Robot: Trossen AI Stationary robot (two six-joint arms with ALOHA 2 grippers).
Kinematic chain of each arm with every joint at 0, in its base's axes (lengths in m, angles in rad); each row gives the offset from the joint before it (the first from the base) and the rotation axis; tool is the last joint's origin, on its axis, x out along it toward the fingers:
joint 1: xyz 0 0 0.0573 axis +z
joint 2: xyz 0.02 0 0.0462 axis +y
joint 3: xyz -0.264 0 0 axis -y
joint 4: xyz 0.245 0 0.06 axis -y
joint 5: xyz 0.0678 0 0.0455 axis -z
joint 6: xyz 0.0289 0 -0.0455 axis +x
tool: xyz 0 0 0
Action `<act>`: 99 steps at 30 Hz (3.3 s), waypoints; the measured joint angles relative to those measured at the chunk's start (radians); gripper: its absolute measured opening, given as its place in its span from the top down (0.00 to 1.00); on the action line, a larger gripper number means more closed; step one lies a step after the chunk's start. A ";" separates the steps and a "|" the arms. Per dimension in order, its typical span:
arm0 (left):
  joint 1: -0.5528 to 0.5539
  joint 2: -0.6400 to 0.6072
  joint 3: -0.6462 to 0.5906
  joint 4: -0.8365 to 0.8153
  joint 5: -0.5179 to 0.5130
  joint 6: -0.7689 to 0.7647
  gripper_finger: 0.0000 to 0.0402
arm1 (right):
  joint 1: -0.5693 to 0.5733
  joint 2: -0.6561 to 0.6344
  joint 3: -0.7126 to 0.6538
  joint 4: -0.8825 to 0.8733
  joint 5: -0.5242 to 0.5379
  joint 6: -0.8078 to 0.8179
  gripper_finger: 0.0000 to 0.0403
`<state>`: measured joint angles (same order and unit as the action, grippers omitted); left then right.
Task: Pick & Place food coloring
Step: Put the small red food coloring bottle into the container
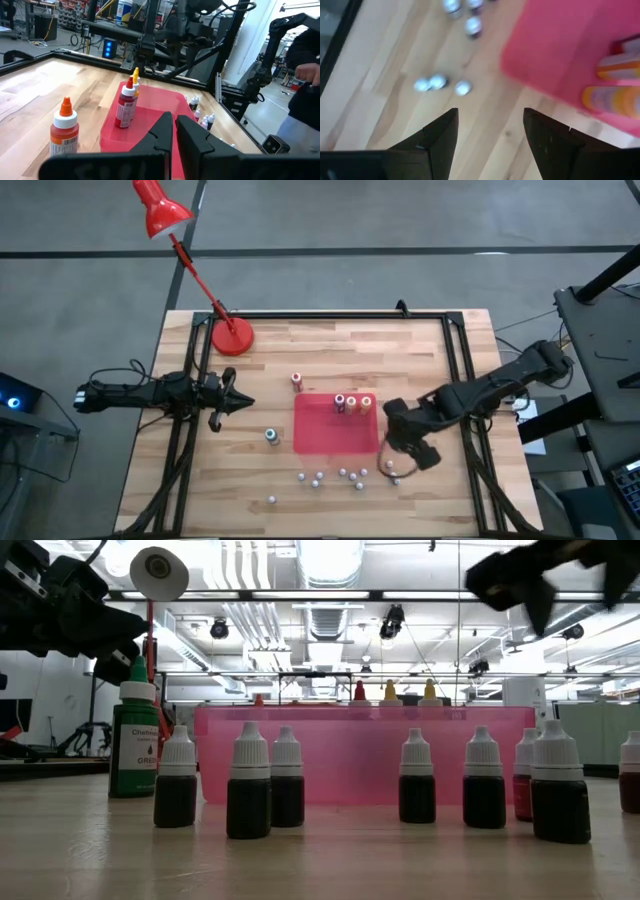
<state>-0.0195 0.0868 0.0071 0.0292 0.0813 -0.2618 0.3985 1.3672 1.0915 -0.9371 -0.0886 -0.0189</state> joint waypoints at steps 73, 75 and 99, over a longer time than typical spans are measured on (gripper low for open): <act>0.000 0.000 0.000 0.000 0.000 0.000 1.00 | 0.082 0.221 -0.243 0.444 -0.018 0.046 0.47; 0.000 0.000 0.000 0.000 0.000 0.000 1.00 | 0.082 0.221 -0.243 0.447 -0.018 0.046 0.47; 0.000 0.000 0.000 0.000 0.000 0.000 1.00 | 0.082 0.220 -0.243 0.451 -0.018 0.045 0.74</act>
<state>-0.0193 0.0864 0.0071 0.0292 0.0814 -0.2615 0.4805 1.5871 0.8490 -0.4861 -0.1066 0.0265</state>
